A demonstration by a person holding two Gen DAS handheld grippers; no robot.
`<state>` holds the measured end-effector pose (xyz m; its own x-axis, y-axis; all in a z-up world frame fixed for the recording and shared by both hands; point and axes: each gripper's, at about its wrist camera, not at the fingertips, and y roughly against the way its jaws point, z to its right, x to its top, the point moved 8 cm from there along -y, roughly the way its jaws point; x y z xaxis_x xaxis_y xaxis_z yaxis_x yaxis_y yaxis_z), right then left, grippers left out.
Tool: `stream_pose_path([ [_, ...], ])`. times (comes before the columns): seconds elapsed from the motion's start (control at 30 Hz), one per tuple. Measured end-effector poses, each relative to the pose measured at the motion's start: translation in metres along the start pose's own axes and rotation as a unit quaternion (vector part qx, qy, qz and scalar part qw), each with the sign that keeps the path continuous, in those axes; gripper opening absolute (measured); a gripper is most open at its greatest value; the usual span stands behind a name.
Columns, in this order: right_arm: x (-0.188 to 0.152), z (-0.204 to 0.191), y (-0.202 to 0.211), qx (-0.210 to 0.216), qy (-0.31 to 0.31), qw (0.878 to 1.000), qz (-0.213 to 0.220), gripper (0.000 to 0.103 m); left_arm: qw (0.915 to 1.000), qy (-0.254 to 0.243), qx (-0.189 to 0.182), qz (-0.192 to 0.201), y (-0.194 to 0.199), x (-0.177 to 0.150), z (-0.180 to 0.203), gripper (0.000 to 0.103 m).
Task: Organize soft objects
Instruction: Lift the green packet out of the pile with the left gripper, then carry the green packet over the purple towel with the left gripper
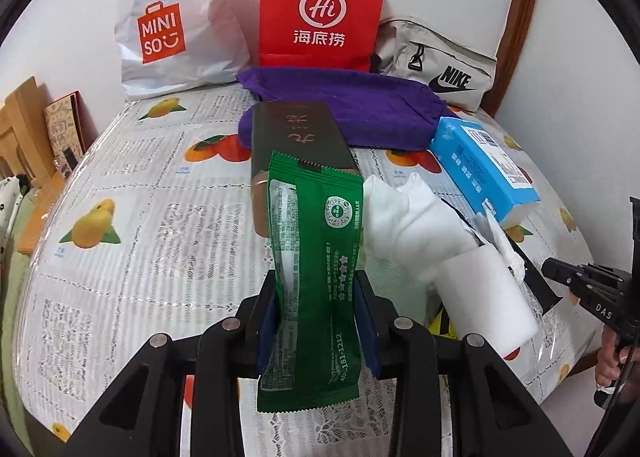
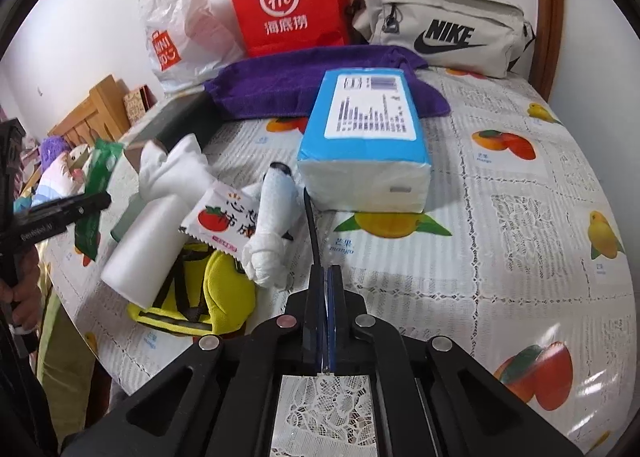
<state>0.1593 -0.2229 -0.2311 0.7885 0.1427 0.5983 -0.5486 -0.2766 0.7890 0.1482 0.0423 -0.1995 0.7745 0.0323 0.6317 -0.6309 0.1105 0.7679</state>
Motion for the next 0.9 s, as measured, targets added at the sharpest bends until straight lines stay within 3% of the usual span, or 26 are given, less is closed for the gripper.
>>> stream_pose_path([
  [0.13,-0.003,-0.003,-0.01,0.005,0.002,1.0,-0.012,0.008,1.0,0.002,-0.003,0.002,0.004,-0.001,0.0,0.033],
  [0.3,-0.003,-0.004,-0.015,0.021,-0.008,1.0,-0.014,0.02,1.0,0.004,-0.003,0.002,0.006,-0.001,-0.001,0.033],
  [0.4,-0.001,-0.005,-0.023,0.02,-0.002,1.0,-0.015,0.02,1.0,0.005,-0.003,0.0,0.005,-0.001,0.0,0.033],
  [0.43,-0.001,-0.006,-0.028,0.019,-0.001,1.0,-0.018,0.02,1.0,0.005,-0.003,0.0,0.004,-0.001,0.001,0.033],
  [0.5,-0.001,-0.006,-0.035,0.017,0.0,1.0,-0.02,0.003,1.0,0.004,-0.002,-0.001,0.003,-0.003,0.001,0.033],
  [0.67,-0.003,-0.009,-0.032,0.006,0.019,1.0,-0.01,0.003,0.9998,0.016,0.0,-0.009,-0.002,-0.004,-0.005,0.032],
  [0.9,0.002,-0.003,0.005,-0.002,0.01,1.0,0.011,0.003,0.9995,0.029,-0.012,0.0,0.008,0.009,-0.008,0.032],
])
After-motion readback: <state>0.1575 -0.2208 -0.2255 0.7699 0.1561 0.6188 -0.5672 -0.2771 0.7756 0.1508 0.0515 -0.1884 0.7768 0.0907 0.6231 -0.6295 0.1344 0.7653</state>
